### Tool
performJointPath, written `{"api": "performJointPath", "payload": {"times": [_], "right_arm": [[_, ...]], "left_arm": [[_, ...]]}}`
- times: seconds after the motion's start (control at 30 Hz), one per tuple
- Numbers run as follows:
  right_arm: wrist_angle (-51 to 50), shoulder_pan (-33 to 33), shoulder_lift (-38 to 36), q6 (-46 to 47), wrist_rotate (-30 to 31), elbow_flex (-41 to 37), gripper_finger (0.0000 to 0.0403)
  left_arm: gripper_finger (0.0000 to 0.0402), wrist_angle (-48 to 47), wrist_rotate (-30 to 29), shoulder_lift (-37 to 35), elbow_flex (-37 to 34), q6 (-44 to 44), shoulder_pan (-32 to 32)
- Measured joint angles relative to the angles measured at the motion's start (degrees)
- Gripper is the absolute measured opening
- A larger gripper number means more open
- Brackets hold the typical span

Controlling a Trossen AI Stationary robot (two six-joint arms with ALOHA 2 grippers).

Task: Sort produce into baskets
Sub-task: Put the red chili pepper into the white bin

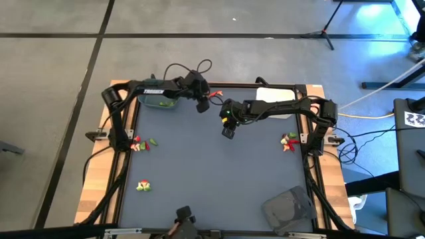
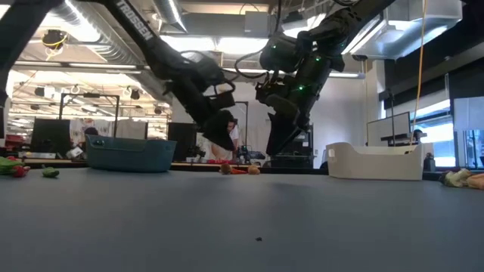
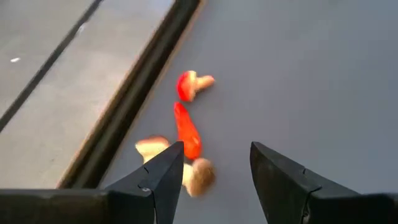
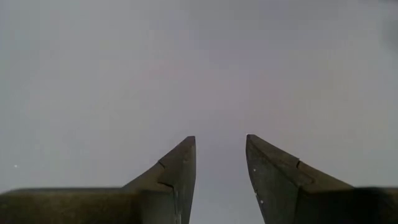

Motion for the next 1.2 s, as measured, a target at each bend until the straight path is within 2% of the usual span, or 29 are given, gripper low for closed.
{"api": "performJointPath", "payload": {"times": [0.23, 0.43, 0.57, 0.8, 0.93, 1.07, 1.2], "right_arm": [[0.16, 0.0, 0.0, 0.1, 0.0, 0.0, 0.014], [0.02, 0.02, 0.0, 0.48, 0.0, 0.0, 0.014], [-0.12, 0.02, 0.0, 0.47, 0.0, 0.0, 0.014], [-0.58, 0.02, 0.0, -0.16, 0.02, 0.0, 0.014], [-0.53, 0.02, 0.01, 0.27, 0.07, -0.02, 0.014], [0.12, 0.02, 0.02, 1.95, 1.35, -0.02, 0.014], [-0.04, 0.0, 0.02, 2.58, 1.68, -0.02, 0.014]], "left_arm": [[0.018, -4.5, -0.05, 5.53, 9.03, 1.57, 0.1], [0.018, -18.1, 5.27, 12.72, 21.03, 4.05, 1.8], [0.018, -23.45, 8.84, 16.71, 26.08, 5.43, 3.8], [0.018, -23.54, 11.03, 21.1, 27.18, 7.8, 6.67], [0.0171, -23.64, 9.43, 21.43, 27.52, 10.63, 6.3], [0.0139, -23.57, 9.1, 21.48, 27.52, 13.03, 5.7], [0.009, -23.58, 9.32, 21.52, 27.5, 16.76, 5.54]]}}
